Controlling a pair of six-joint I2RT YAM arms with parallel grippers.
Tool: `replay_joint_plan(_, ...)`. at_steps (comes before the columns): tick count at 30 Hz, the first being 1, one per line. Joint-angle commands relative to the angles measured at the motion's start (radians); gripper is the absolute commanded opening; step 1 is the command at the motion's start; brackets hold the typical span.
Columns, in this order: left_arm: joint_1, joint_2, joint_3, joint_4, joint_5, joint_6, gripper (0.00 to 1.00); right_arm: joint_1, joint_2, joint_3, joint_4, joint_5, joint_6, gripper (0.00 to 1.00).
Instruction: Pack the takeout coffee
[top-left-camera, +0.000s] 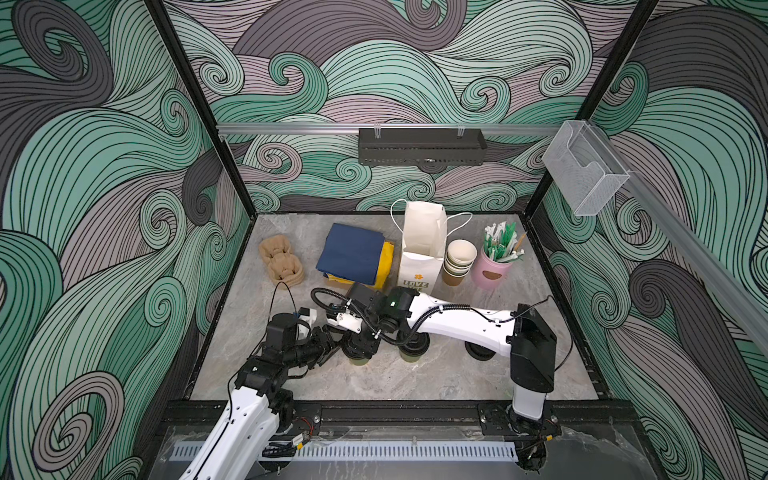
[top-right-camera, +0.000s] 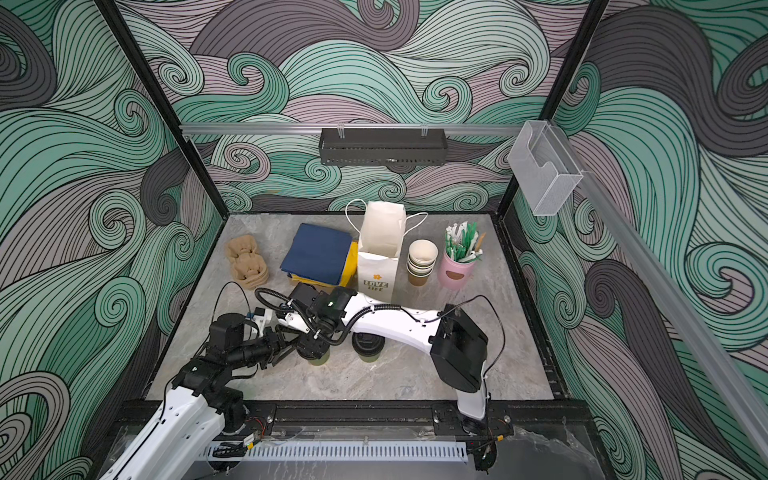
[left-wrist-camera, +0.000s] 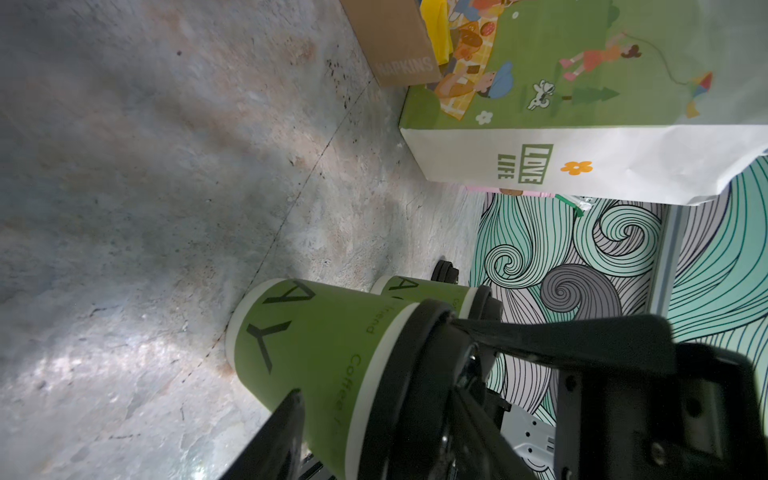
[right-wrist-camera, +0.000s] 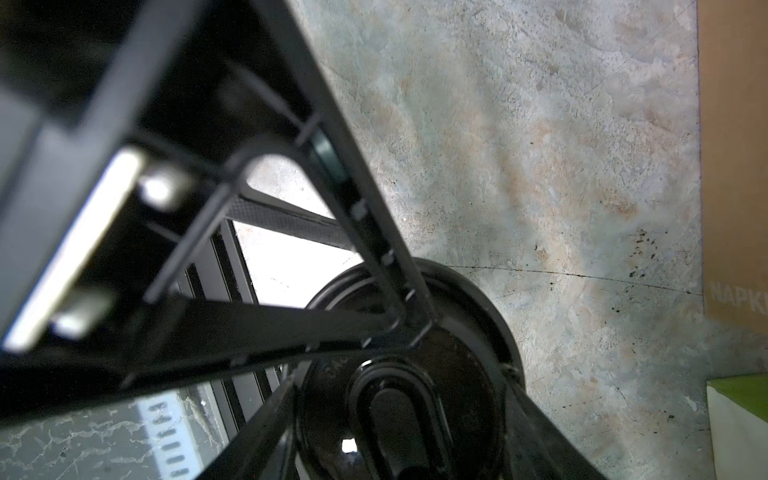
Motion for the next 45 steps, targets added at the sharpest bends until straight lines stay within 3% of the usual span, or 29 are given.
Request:
replay_joint_plan(1, 0.003, 0.035, 0.009, 0.013, 0.028, 0.043, 0.54, 0.013, 0.082, -0.035, -0.125, -0.090, -0.008, 0.71)
replay_joint_plan(13, 0.002, 0.093, 0.032, -0.026, 0.033, 0.077, 0.48, 0.007, 0.026, 0.133, -0.042, -0.042, 0.027, 0.86)
replay_joint_plan(19, 0.001, 0.091, 0.034, -0.027, 0.041, 0.077, 0.48, -0.005, -0.028, 0.149, 0.020, -0.053, 0.082, 0.89)
replay_joint_plan(22, 0.000, 0.090, 0.035, -0.019, 0.052, 0.077, 0.50, -0.007, -0.092, 0.106, 0.029, 0.003, 0.165, 0.85)
replay_joint_plan(26, -0.001, 0.082, 0.040, 0.006, 0.078, 0.073, 0.56, -0.027, -0.224, -0.024, 0.019, 0.112, 0.396, 0.71)
replay_joint_plan(32, -0.001, 0.095, 0.056, 0.030, 0.091, 0.082, 0.57, -0.053, -0.317, -0.178, -0.060, 0.127, 0.626, 0.55)
replay_joint_plan(35, -0.001, 0.111, 0.057, 0.039, 0.103, 0.086, 0.56, -0.053, -0.308, -0.208, -0.055, 0.086, 0.673, 0.47)
replay_joint_plan(45, -0.001, 0.147, 0.069, 0.025, 0.114, 0.103, 0.53, -0.053, -0.246, -0.237, 0.012, 0.031, 0.679, 0.42)
